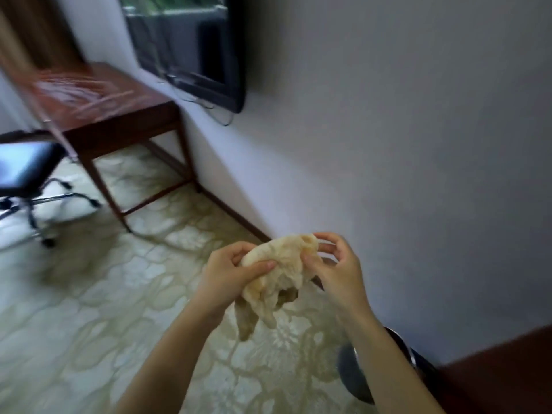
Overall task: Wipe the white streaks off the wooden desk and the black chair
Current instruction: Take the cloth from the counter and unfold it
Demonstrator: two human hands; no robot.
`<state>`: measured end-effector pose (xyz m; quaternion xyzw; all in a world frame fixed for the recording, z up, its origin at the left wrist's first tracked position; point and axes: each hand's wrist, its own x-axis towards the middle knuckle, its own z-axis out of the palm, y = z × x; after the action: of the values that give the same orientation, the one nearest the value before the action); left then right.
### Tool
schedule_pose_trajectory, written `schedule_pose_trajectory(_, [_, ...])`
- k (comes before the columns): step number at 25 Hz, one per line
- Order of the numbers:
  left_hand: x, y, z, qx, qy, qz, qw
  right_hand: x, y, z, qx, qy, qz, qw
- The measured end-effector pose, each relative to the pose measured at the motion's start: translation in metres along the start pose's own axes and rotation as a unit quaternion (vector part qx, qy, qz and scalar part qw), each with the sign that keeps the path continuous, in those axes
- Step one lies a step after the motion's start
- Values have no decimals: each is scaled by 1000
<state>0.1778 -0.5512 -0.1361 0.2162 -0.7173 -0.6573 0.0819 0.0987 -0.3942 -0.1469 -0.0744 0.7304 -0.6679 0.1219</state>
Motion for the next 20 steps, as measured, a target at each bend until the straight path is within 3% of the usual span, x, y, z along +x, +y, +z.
schedule_pose_trajectory(6, [-6, -50, -130, -119, 192, -72, 971, 2, 21, 170, -33, -207, 107, 972])
schedule_pose_trajectory(12, [31, -77, -212, -156, 297, -106, 936, 40, 36, 280, 6, -449, 266, 853])
schedule_pose_trajectory(20, [172, -68, -343, -178, 387, -81, 901, 195, 8, 438, -54, -582, 133, 800])
